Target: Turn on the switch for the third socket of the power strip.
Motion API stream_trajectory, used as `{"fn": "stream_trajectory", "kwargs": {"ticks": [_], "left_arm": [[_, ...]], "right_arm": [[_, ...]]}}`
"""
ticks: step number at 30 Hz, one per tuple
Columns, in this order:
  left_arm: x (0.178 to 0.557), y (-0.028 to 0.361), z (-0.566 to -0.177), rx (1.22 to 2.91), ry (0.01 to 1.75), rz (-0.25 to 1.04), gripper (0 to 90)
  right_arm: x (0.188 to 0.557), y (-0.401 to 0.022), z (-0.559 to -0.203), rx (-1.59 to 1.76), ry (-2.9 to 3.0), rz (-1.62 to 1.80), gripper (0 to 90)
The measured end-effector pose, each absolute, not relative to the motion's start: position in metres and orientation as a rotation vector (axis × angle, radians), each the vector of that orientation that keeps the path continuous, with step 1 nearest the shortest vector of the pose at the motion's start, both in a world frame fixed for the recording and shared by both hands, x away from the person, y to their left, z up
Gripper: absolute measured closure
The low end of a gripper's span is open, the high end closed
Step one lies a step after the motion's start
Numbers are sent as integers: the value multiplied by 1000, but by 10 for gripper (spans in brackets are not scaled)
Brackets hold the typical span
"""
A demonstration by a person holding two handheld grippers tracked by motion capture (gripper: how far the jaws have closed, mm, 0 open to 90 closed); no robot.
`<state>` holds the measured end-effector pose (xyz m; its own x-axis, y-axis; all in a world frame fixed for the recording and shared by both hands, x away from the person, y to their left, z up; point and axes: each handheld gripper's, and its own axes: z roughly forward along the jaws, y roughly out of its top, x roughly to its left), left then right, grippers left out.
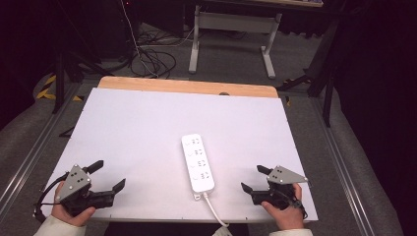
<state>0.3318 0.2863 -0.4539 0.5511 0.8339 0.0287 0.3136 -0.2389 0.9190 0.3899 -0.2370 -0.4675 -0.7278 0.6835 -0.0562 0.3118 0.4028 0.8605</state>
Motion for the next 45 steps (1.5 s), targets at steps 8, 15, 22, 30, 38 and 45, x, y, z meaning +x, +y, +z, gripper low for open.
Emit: {"fn": "stream_trajectory", "kwargs": {"ticks": [8,15,22,30,38,45], "left_arm": [[331,285,-455,1806,919,704,95],[330,286,-454,1797,918,698,93],[330,287,-453,1795,937,682,95],[330,286,-454,1793,940,686,95],[330,286,-453,1793,935,688,96],[329,286,-453,1799,927,688,96]], "right_arm": [[390,-236,-468,839,2265,1253,149],[389,-236,-467,836,2256,1249,149],[388,-234,-464,829,2244,1252,150],[389,-234,-462,828,2252,1243,216],[390,-230,-450,808,2244,1230,289],[397,-221,-436,803,2255,1271,291]]}}
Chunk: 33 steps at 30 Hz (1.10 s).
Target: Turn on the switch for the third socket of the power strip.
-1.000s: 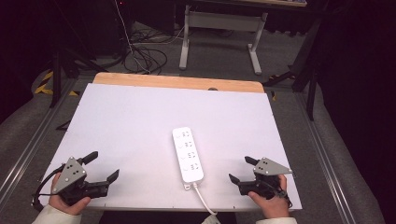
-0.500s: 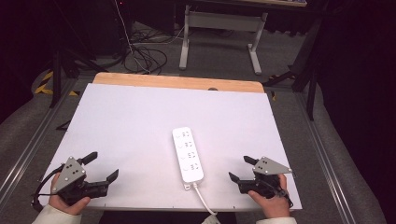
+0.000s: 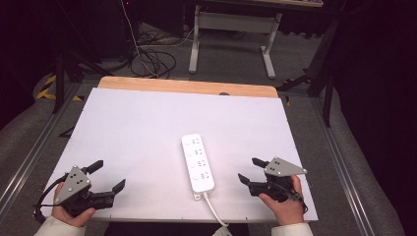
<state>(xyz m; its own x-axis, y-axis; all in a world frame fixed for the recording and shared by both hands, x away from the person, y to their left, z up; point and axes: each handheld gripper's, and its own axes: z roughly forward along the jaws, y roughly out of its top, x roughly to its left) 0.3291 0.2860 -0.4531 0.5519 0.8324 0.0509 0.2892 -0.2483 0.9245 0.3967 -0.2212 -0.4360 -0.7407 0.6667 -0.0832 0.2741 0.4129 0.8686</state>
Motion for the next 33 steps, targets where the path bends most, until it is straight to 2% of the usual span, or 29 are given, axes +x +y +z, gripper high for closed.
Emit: {"fn": "stream_trajectory", "kwargs": {"ticks": [19,33], "left_arm": [[329,286,-453,1792,933,692,96],[329,287,-453,1790,933,694,95]], "right_arm": [[420,-182,-400,701,2347,1277,315],[431,-163,-387,661,2379,1302,319]]}}
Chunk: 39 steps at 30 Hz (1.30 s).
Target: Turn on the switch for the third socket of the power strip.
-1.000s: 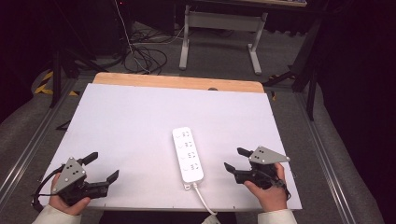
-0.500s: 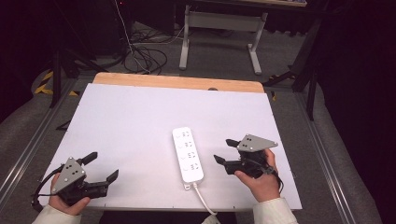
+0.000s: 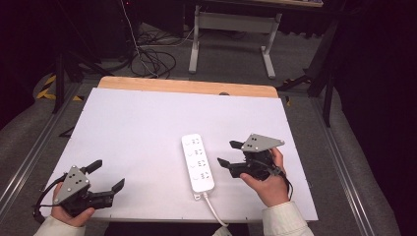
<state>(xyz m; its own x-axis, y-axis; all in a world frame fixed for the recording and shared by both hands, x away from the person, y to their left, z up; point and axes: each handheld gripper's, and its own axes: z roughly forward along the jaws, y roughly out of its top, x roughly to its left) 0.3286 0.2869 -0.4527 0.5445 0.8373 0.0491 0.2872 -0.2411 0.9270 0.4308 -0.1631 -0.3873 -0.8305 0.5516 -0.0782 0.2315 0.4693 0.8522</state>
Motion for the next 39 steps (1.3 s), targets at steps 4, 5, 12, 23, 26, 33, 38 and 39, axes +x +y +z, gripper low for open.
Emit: {"fn": "stream_trajectory", "kwargs": {"ticks": [4,5,12,23,26,33,38,39], "left_arm": [[328,287,-453,1785,934,695,96],[329,287,-453,1785,934,695,95],[328,287,-453,1790,935,699,96],[325,289,-453,1784,949,707,96],[326,288,-453,1786,948,705,95],[326,289,-453,1783,947,705,96],[326,289,-453,1784,946,703,96],[326,289,-453,1786,945,706,96]], "right_arm": [[432,-161,-385,651,2386,1295,334],[432,-160,-385,652,2391,1291,358],[433,-159,-381,670,2452,1309,516],[441,-137,-375,676,2483,1246,890],[443,-133,-375,683,2493,1254,900],[455,-113,-382,701,2503,1262,900],[462,-99,-388,706,2523,1241,900],[464,-97,-389,711,2526,1237,900]]}}
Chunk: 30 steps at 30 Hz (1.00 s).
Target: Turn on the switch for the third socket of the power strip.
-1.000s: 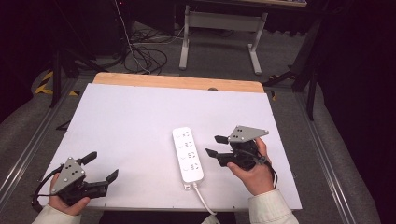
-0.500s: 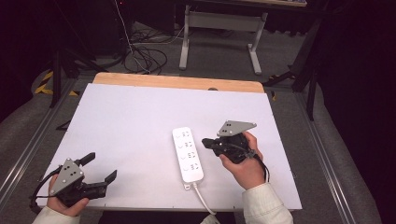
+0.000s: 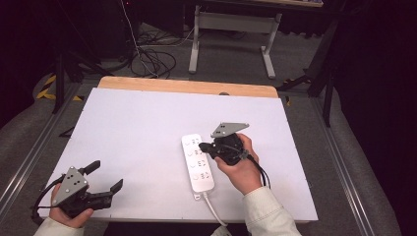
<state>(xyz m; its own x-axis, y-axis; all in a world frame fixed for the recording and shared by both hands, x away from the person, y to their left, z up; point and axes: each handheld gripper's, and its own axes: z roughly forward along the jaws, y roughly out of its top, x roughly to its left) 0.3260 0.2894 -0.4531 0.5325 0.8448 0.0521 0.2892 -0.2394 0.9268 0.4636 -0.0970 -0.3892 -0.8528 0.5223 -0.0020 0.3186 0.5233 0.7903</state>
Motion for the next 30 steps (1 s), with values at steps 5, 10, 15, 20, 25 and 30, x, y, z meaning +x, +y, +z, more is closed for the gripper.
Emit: {"fn": "stream_trajectory", "kwargs": {"ticks": [5,10,15,20,25,30], "left_arm": [[326,289,-453,1788,947,703,97],[326,289,-453,1792,946,703,97],[327,289,-453,1792,947,703,97],[327,289,-454,1793,946,700,99],[327,289,-454,1794,943,701,99],[327,289,-454,1794,943,701,99]], "right_arm": [[468,-90,-393,720,2531,1226,900],[473,-81,-400,748,2529,1171,900],[478,-75,-405,751,2539,1170,900],[482,-70,-411,754,2551,1156,900],[486,-66,-416,765,2566,1147,900],[491,-62,-424,782,2581,1139,900]]}}
